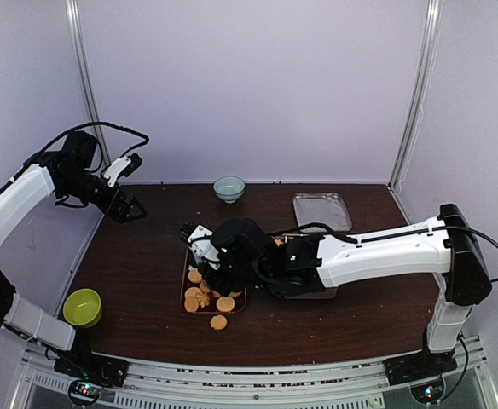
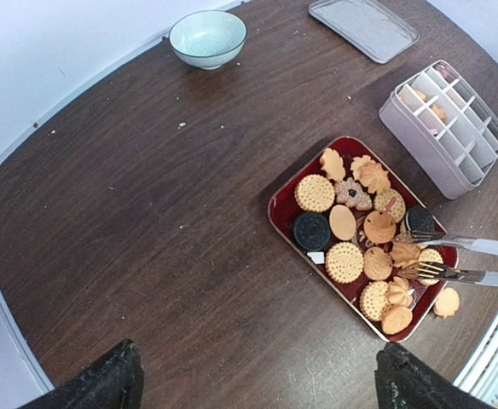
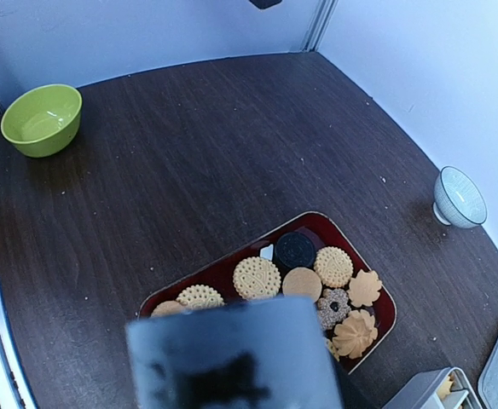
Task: Pack the cookies
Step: Pick up the fake cookies from the plate.
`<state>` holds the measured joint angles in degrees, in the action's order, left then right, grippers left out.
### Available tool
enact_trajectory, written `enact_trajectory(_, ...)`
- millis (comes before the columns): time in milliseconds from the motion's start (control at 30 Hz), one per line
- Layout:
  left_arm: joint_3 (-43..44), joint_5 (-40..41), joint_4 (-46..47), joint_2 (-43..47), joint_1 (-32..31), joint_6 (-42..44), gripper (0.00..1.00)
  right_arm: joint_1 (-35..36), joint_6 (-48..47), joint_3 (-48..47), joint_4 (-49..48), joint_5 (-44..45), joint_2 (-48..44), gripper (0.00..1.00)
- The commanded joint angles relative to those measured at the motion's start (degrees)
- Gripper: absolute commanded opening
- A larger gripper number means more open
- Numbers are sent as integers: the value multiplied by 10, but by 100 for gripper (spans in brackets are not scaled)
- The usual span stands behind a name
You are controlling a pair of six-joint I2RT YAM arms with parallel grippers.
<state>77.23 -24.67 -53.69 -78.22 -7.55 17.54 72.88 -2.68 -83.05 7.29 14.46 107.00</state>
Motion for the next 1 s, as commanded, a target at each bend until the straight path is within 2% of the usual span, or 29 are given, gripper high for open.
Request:
enact_trajectory(0,-5,-12,6,5,4,7,98,-1,4,6,-8,3,6,38)
enact_trajectory(667,-5,-21,4,11,5,9,98,-20,26,31,-10,-11,22,39)
enact_trajectory(833,-3,-27,4,7,4,8,98,-21,24,37,-8,-12,6,26)
enact_trajectory(967,0,-30,4,4,4,7,98,-21,19,31,-11,-11,-17,20)
